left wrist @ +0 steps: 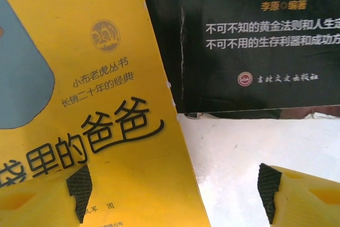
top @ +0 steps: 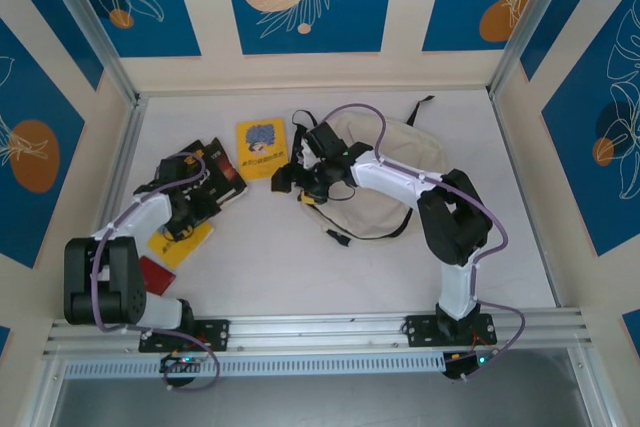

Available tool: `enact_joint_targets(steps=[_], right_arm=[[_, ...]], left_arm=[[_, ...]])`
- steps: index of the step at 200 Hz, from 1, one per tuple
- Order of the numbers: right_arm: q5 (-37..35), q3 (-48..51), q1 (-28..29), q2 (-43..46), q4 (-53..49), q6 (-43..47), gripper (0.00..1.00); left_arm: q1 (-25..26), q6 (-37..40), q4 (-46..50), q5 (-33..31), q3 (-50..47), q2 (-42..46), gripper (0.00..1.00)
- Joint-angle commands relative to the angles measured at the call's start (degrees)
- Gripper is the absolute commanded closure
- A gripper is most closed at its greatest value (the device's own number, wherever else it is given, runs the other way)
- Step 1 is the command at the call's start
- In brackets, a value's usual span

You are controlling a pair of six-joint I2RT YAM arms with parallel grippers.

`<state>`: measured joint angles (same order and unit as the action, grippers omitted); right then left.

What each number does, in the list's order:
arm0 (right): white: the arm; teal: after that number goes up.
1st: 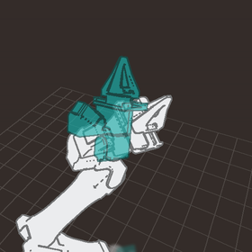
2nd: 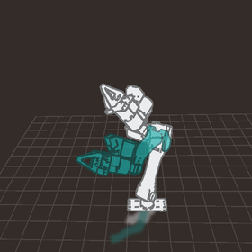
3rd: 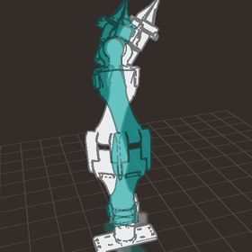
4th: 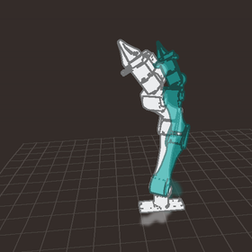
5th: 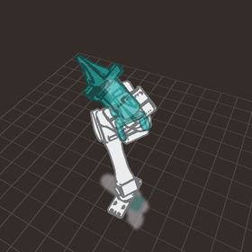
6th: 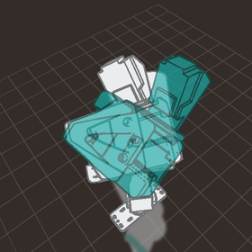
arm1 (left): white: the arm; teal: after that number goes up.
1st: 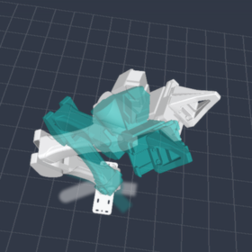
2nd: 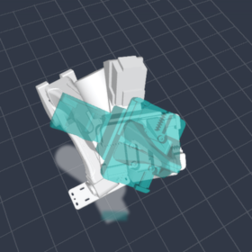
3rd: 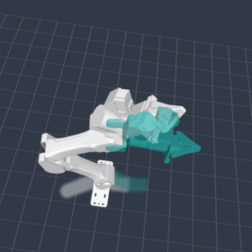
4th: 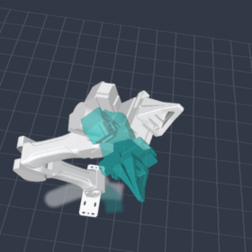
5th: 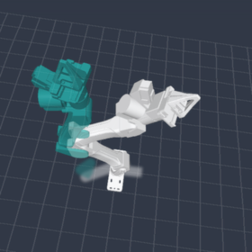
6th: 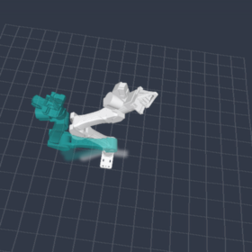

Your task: Pack the student bag

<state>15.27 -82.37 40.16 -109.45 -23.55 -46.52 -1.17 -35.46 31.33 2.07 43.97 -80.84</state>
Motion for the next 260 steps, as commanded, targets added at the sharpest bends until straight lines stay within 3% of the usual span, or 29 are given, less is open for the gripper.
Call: enact_joint_targets(steps=[1,31,80,155,206,228,248,260], right_arm=[[1.08,-2.99,0.16,-1.61,-1.12,-1.28,0.16],[-1.09,-3.78,0.17,-0.39,-3.96,-2.14,0.17],[-2.98,-2.78,0.18,1.30,-6.62,-1.60,0.17],[-8.56,6.88,-1.53,8.23,-5.70,-1.49,0.18],[-10.02,6.50,-0.60,9.09,-5.97,4.97,0.20],[-9.40,3.10,1.51,5.91,-7.01,8.63,0.24],[-9.92,-2.28,4.52,1.50,-8.82,11.11,0.38],[-11.40,-6.31,6.42,-2.06,-10.39,12.15,0.39]], left_arm=[[0.65,-0.58,-2.41,6.82,-1.98,-2.16,0.19],[4.39,-2.64,-4.35,8.91,-5.91,-1.38,0.21],[13.38,-9.08,-8.30,7.27,-11.36,2.79,0.19],[28.48,-15.49,-5.66,6.00,-7.96,3.32,0.19],[25.84,-8.33,4.32,0.44,3.03,5.76,0.11],[20.34,-6.33,5.66,0.31,4.44,7.67,0.09],[13.48,-5.44,5.76,1.21,4.20,9.50,0.09],[10.32,-4.62,6.16,1.12,4.20,10.75,0.09]])
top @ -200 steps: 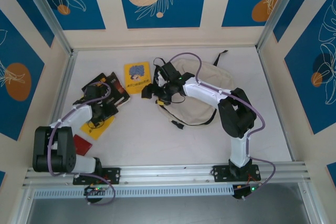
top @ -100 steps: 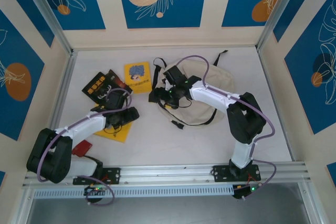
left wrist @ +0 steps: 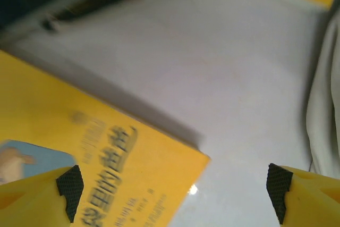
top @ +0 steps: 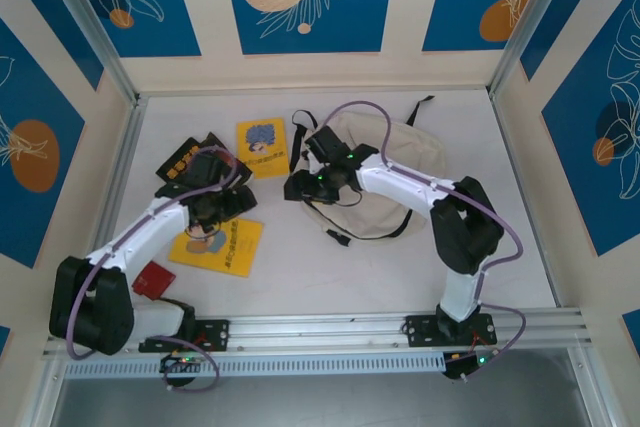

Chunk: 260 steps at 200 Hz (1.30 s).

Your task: Pack the student bag

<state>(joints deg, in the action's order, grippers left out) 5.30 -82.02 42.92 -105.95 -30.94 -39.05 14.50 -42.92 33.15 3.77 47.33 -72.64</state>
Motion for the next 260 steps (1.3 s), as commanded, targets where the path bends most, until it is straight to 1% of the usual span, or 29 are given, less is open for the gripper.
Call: enact_joint_targets(steps=[1,15,31,51,77,104,112,139,184,209,229,260], right_arm=[[-1.79,-7.02,3.89,-5.56,-3.13,4.77,0.39],[-3.75,-12.22,6.00,-9.74,-5.28,6.78,0.39],[-7.30,-17.96,8.18,-14.67,-8.06,9.32,0.36],[-8.24,-25.46,9.71,-20.51,-12.78,10.02,0.34],[-9.24,-33.09,11.60,-26.32,-17.10,10.10,0.34],[-10.31,-38.36,13.02,-30.65,-19.89,10.96,0.35],[-11.26,-39.92,13.36,-31.95,-21.20,11.26,0.35],[-12.79,-43.83,14.11,-35.46,-25.60,12.02,0.34],[-15.58,-42.50,14.75,-36.52,-29.25,11.09,0.34],[-18.97,-40.84,14.80,-36.18,-33.65,8.88,0.34],[-20.97,-34.73,14.78,-33.57,-34.56,6.09,0.35],[-21.65,-20.05,14.74,-25.12,-31.64,0.73,0.37]], left_arm=[[-5.49,2.92,4.41,-0.60,0.83,2.66,0.09],[-8.17,4.05,4.56,-0.81,0.58,3.82,0.09],[-10.88,3.71,4.61,-1.01,-0.01,5.07,0.09],[-13.92,2.59,4.21,-1.07,-1.38,7.57,0.08],[-16.89,2.34,3.46,-1.72,-3.75,10.77,0.06],[-19.04,2.91,3.07,0.12,-5.13,11.77,0.04],[-19.39,3.39,2.78,0.80,-5.44,11.97,0.00],[-19.80,4.41,1.62,2.64,-6.24,12.69,0.00],[-19.94,4.07,1.66,1.78,-6.15,13.05,0.00],[-19.94,3.89,1.99,1.77,-6.20,13.31,0.00],[-19.91,3.89,2.35,2.03,-6.28,13.45,0.00],[-19.94,3.74,2.21,4.07,-6.89,13.01,0.00]])
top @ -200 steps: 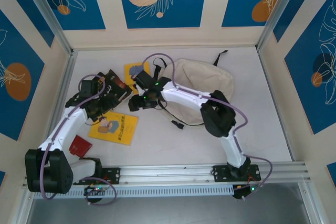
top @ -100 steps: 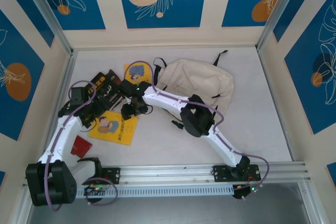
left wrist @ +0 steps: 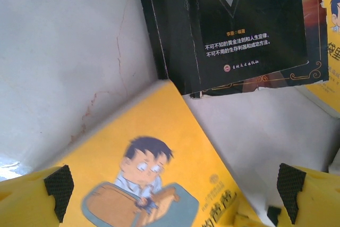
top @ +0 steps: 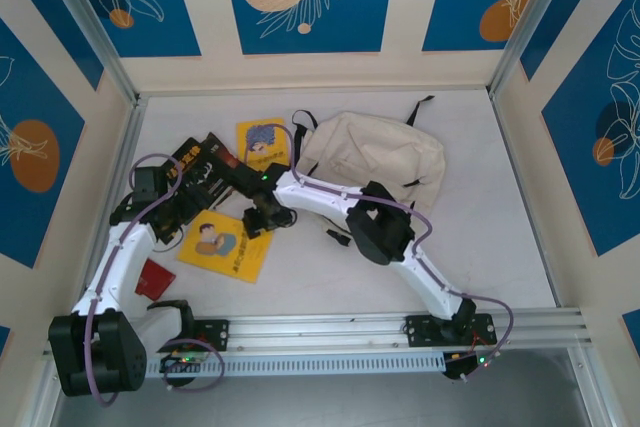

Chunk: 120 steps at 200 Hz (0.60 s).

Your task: Pack the student bag

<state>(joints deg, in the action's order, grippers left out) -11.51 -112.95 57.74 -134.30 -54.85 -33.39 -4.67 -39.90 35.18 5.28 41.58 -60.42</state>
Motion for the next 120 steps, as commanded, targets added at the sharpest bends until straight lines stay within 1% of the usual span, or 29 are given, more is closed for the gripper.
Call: enact_joint_targets(steps=[1,30,49,69,82,101,120], right_arm=[[-4.84,11.37,-0.08,3.59,-7.64,-5.11,0.37],[-2.80,23.80,-0.04,12.34,-4.74,-9.12,0.38],[-1.32,27.01,0.09,16.73,-3.25,-8.95,0.38],[-0.81,25.24,0.06,19.58,-1.42,-6.79,0.38],[0.09,22.92,-0.36,19.62,-0.08,-5.39,0.37],[2.51,18.98,-1.76,17.00,1.45,-4.78,0.36],[2.97,15.27,-2.95,13.24,1.47,-4.11,0.36]], left_arm=[[-0.73,0.75,0.16,2.64,-1.15,0.73,0.00],[-0.69,1.05,-0.42,5.60,-1.72,0.06,0.01],[-0.53,1.09,-0.88,7.81,-2.36,-0.43,0.02],[0.00,0.62,-0.98,9.14,-3.44,-0.83,0.04],[0.27,0.43,-1.24,9.69,-4.21,-0.92,0.05],[0.77,0.34,-1.54,10.77,-5.04,-1.00,0.06],[1.80,0.79,-1.17,11.73,-5.36,-1.50,0.07]])
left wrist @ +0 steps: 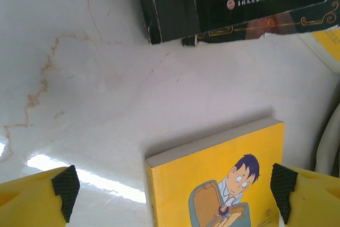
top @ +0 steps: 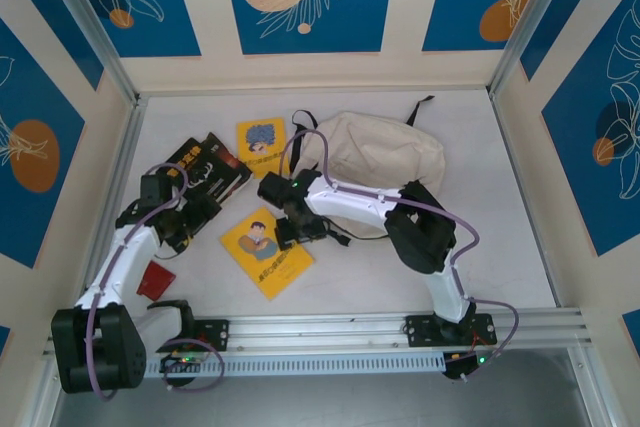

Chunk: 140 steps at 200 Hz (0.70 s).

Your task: Pack the student bag

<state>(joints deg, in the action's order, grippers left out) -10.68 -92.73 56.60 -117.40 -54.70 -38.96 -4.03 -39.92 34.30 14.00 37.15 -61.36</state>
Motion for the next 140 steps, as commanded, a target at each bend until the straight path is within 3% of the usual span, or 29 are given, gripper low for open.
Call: enact_joint_targets(steps=[1,44,74,140], right_arm=[[2.14,-5.15,-1.87,-3.77,1.29,1.54,0.36],[3.53,-11.23,-3.43,-9.98,0.48,3.49,0.38],[3.78,-13.83,-4.56,-12.81,-0.76,1.90,0.46],[-1.71,-9.28,-6.62,-12.64,-3.95,-5.87,0.53]], left_arm=[[1.24,0.85,-0.29,3.12,-0.97,-0.62,0.07],[4.51,0.92,0.46,2.35,-2.13,-0.91,0.08],[6.65,-0.11,-1.20,2.39,-3.17,-1.61,0.11],[12.67,-1.53,-3.92,1.93,-2.70,-6.53,0.17]])
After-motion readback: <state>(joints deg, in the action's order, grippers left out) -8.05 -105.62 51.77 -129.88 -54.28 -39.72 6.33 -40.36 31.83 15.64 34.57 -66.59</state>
